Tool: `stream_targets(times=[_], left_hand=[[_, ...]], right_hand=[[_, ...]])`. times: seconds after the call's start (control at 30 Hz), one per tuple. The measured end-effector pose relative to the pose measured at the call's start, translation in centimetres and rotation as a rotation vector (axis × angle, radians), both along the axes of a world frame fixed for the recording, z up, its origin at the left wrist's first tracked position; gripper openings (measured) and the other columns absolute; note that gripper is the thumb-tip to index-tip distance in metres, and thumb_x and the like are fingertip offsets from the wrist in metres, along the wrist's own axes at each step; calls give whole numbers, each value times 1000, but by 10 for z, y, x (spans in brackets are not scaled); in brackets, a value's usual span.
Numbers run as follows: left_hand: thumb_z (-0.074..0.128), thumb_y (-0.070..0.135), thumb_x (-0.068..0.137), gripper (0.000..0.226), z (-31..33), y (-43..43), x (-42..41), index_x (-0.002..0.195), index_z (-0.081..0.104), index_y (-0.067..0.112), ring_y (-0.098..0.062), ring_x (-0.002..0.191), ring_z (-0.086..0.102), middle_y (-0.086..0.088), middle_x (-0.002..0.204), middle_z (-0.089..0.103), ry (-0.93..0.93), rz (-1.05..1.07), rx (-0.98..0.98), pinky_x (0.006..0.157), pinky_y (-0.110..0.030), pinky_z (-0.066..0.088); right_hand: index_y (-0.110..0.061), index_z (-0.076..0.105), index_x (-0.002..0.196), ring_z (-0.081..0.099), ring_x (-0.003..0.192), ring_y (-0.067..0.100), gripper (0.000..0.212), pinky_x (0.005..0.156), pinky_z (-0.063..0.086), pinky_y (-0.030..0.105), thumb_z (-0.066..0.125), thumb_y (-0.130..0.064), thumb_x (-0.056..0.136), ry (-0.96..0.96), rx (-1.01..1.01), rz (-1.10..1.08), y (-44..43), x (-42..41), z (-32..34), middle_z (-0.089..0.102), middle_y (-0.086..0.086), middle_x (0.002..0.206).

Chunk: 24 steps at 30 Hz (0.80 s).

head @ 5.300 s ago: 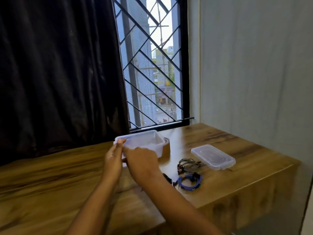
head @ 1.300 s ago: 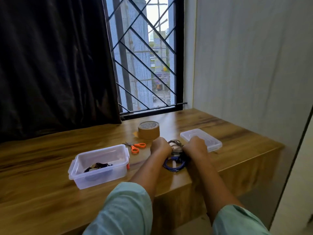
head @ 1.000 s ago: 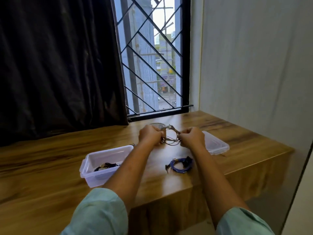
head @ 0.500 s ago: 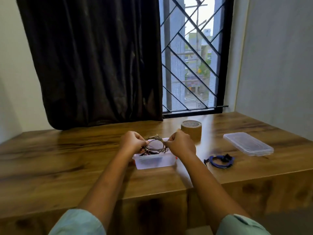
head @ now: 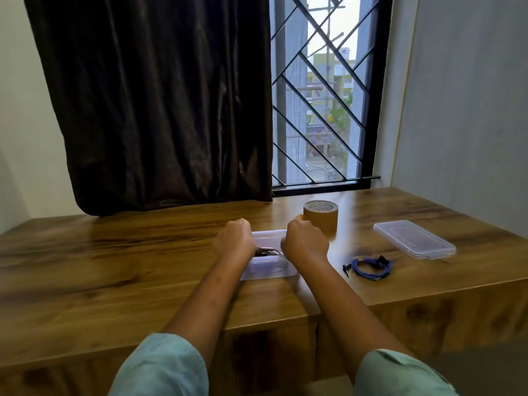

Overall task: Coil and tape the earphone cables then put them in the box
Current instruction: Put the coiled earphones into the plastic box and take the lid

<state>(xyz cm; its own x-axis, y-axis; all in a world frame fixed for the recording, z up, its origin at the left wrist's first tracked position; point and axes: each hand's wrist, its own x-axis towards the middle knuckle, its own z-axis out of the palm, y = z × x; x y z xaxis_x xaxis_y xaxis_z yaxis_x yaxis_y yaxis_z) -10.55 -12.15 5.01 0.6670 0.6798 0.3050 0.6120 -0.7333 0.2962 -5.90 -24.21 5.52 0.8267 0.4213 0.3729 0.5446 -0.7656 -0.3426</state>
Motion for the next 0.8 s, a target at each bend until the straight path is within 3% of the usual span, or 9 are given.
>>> stream_targets(times=[0.13,0.3,0.47,0.57,0.67,0.8], left_hand=[[67,28,85,11,3,-23,6,90,68,18,-23,83,63,-4,93,70,-184,-107,44,69,-29,52],[61,27,87,11,9,-86,28,90,70,21,-26,93,61,-5,98,69,-285,-350,11,68,-30,42],[65,33,85,22,-16,-135,68,96,70,15,-25,90,63,-7,99,68,-106,-487,-157,78,-33,53],[65,36,84,27,-35,-146,82,99,68,13,-22,86,62,-7,97,67,14,-445,-173,65,-30,48],[68,35,83,27,-43,-149,88,100,68,14,-20,86,60,-5,99,66,19,-415,-175,62,-28,43],[69,27,80,21,-41,-148,92,97,68,16,-22,86,62,-5,97,67,21,-376,-237,72,-31,53]], right_hand=[[-10,65,103,64,92,28,19,65,40,27,53,-22,94,37,168,-67,-26,8,-2,67,9,102],[-15,68,102,65,88,28,23,72,53,32,53,-27,89,85,292,-246,-76,38,-16,69,10,98],[-12,69,104,63,93,27,21,66,40,27,57,-23,91,156,212,-391,-137,63,-24,69,11,105],[-10,65,100,62,93,24,22,69,44,29,61,-29,90,285,170,-361,-151,67,-36,67,10,103],[-10,65,99,62,92,24,25,73,49,32,64,-32,87,278,203,-351,-153,70,-47,68,9,100],[-7,66,102,62,96,27,26,68,43,28,63,-28,87,307,215,-359,-152,73,-46,67,11,104]])
